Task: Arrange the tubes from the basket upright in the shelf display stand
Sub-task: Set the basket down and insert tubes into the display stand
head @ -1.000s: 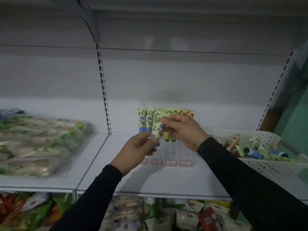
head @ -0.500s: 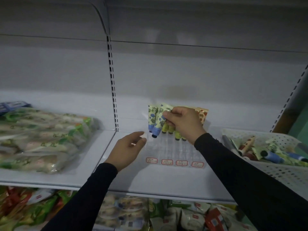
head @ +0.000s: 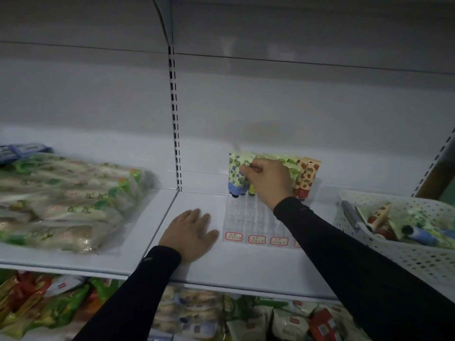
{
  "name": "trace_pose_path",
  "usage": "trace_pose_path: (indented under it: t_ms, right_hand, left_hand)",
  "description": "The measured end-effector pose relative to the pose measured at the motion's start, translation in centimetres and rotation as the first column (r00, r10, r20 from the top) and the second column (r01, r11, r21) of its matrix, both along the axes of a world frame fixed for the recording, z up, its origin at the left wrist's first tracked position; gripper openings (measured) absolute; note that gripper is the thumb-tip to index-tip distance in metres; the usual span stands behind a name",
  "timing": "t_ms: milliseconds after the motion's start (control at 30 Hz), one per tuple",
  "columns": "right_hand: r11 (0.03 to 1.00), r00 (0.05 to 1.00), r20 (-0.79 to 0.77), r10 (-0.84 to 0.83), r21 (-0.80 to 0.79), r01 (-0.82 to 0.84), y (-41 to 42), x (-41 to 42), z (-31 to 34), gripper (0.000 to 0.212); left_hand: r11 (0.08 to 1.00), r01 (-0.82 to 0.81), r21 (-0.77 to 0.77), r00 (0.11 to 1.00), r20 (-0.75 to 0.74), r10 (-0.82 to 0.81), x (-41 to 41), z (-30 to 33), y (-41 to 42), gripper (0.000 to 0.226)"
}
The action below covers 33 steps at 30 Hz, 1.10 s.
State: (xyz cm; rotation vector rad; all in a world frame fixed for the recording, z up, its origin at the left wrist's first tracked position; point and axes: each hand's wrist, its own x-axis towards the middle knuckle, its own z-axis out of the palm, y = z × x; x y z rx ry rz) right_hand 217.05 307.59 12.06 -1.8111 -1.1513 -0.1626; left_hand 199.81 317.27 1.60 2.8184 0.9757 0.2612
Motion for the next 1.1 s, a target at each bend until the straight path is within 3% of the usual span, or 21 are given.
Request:
trace_pose_path:
  t_ms: [433, 700, 800, 900, 1100]
  right_hand:
    - [0.995, 1.000, -0.009, 0.029, -0.091, -0.030, 0.6, -0.4, -0.4, 0.040]
    - [0.980, 0.997, 0.073, 0.036, -0.198, -0.021, 1.1, -0.2, 0.6, 0.037]
    - [0.978, 0.996, 0.077, 0.050, -0.206, -0.034, 1.3, -0.4, 0.7, 0.033]
    - [0.976, 0.995, 0.089, 0.056, -0.214, -0.036, 1.4, -0.5, 0.8, 0.033]
    - [0.979, 0.995, 0.089, 0.041, -0.203, -0.023, 1.2, -0.3, 0.5, 0.036]
  left_hand:
    - [1.000, -0.001, 0.018, 1.000, -0.021, 0.001, -0.2, 0.1, -0.3, 0.087]
    - [1.000, 0.007, 0.026, 1.000, -0.018, -0.006, 0.0, -0.2, -0.2, 0.062]
    - [1.000, 0.002, 0.029, 1.000, -0.015, -0.001, -0.1, -0.2, -0.2, 0.085]
    - [1.000, 0.003, 0.025, 1.000, -0.002, -0.003, -0.1, -0.2, -0.2, 0.090]
    - [1.000, 0.013, 0.028, 1.000, -0.022, -0.012, 0.0, -0.2, -0.2, 0.066]
